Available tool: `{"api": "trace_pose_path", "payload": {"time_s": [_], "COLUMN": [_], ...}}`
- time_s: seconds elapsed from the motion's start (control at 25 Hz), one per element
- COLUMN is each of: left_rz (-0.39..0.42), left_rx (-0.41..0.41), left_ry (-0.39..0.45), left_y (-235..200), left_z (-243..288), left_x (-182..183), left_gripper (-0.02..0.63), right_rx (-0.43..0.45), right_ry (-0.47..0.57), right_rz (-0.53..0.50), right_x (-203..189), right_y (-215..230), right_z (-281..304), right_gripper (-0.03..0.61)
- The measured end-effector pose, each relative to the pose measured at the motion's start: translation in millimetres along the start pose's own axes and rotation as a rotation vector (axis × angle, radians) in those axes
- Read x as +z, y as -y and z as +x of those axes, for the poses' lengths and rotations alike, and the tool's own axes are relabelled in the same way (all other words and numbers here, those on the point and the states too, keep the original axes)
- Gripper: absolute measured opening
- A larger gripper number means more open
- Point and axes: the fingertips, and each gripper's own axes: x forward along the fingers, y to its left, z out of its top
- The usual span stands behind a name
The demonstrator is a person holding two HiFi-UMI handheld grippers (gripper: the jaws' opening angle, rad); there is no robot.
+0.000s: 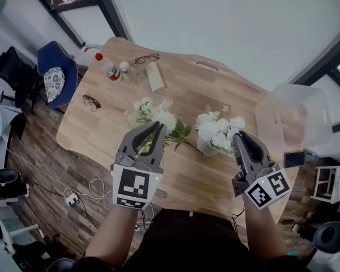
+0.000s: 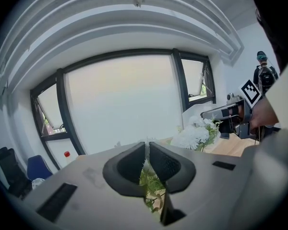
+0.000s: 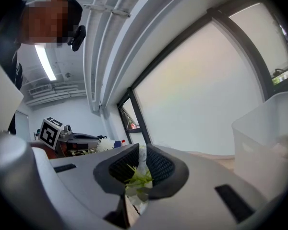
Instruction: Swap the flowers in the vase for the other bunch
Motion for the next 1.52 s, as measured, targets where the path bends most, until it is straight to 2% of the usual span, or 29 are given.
{"api": "trace_pose_path", "payload": {"time_s": [0.48,0.72,0.92,1.2,1.32,1.36,1.52], "left_rz": [0.002,0.013,0.021,0.054,0.072,0.078,0.086], "left_rx": [-0.002,0.004,0.014,0.022,0.031,0.033,0.049], "left_ry": [0.009,0.037,0.041,0.059,0.066,0.068,0.072], "left_y": [2,1,3,1,-1,-2,-9], "left_z": [-1,-8,-12,-25,-30,-31,-37], "left_x": [-1,10,14,28,34,36,41], "left_gripper": [0.032,0.032,0.032,0.032,0.032,0.032,0.032], "right_rx": [0.004,0.007,-0.006,-0.059,-0.066,-0.061,-0.066], "right_ry": [-0.022,-0.082,-0.082,0.015,0.039,0.035,0.025], "right_rz": [-0.122,-0.145,-0.180,-0.225,-0.238,-0.248,-0.270], "right_x": [-8,-9,9,50,60,60,60], "right_y": [-9,-17,-20,-17,-15,-15,-15], "right_z": [-7,-11,-20,-47,-56,-59,-67], "right_gripper": [0.067,0.086,0.169,0.166,0.100,0.043,0.026]}}
